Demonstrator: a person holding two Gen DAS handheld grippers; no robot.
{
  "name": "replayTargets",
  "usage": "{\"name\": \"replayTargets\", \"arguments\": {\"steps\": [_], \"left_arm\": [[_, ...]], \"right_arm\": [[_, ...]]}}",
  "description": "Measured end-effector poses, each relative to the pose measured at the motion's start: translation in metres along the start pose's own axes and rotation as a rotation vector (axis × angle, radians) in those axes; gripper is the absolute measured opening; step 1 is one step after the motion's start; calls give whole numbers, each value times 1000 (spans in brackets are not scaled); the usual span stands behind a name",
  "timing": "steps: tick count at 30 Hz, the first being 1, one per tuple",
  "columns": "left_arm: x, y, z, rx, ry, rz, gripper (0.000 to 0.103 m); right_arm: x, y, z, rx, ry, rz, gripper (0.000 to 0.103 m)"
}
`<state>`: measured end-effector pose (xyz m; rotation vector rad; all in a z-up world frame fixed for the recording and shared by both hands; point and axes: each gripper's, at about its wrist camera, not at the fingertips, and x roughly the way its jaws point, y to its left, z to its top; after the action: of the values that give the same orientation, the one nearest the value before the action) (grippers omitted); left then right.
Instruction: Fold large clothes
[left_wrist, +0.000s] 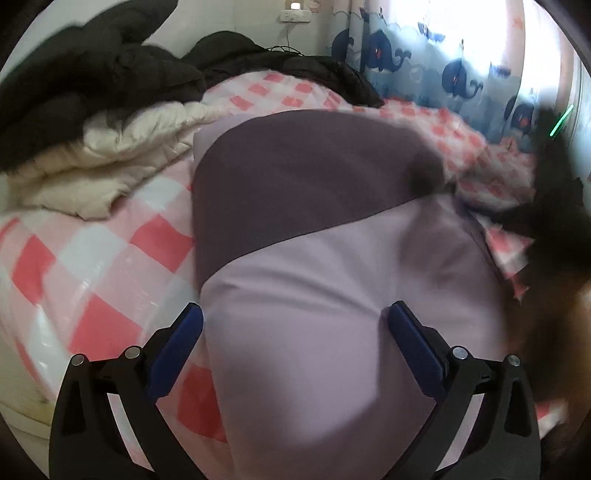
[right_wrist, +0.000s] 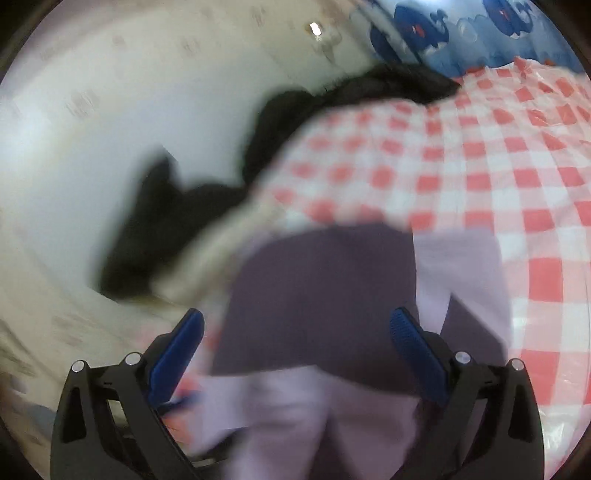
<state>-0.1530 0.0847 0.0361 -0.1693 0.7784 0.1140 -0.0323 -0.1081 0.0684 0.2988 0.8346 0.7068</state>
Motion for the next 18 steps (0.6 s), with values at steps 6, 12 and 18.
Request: {"name": "replayTargets", "arguments": {"steps": [6, 12, 18], "left_arm": [[13, -4, -12, 34, 1, -12, 97], [8, 2, -15, 29, -34, -10, 97], [2, -15, -17, 102, -40, 40, 97]], "right_arm": [[33, -27, -29, -4, -30, -49, 98], [-21, -13, -35, -3, -91, -134, 97], [0, -44, -52, 65, 6, -137, 97]]}}
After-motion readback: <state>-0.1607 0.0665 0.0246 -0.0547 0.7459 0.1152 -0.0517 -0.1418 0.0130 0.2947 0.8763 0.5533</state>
